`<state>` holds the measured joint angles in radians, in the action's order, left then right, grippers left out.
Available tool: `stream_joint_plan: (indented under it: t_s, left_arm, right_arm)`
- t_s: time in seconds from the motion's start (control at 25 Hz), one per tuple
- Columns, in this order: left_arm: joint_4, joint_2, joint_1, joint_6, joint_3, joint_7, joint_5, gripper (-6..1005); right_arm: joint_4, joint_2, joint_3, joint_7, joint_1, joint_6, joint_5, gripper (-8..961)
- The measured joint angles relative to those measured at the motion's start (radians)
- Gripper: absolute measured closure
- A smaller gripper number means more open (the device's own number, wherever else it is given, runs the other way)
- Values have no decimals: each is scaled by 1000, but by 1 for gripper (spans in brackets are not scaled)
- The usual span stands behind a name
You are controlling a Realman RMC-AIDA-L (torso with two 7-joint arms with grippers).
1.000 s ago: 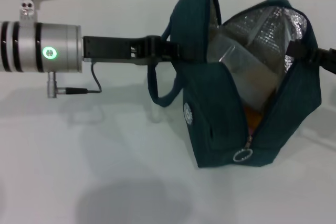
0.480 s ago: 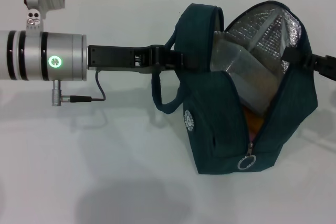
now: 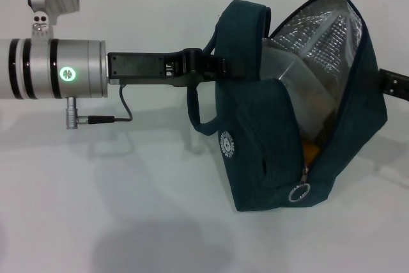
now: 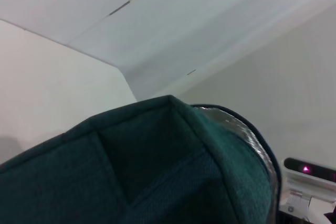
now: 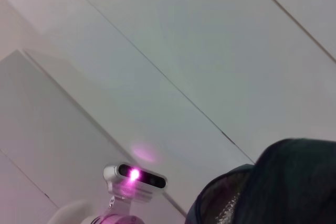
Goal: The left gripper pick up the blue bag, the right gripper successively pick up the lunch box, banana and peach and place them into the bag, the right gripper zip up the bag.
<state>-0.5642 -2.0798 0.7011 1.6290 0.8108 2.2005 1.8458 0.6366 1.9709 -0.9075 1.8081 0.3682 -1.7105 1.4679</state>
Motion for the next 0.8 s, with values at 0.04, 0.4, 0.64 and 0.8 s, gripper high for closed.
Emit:
stream_joint_plan:
  t_s: [0.04,0.4,0.64,0.8]
  left_arm:
    - [0,0,0,0,0,0,0,915]
    - [0,7,-8,-12,1,1,16,914]
    - [7,10,-20,-12,1,2,17,913]
    - [11,10,-20,-10,1,2,28,913]
  right_arm:
    - [2,-1,1,-2,-5,-5,-1,387]
    - [5,-15,83,-98,-60,-116,3,266]
    - [-6,-8,91,-347,-122,-237,31,248]
    - [-26,30,80,-617,-150,-309,117,236]
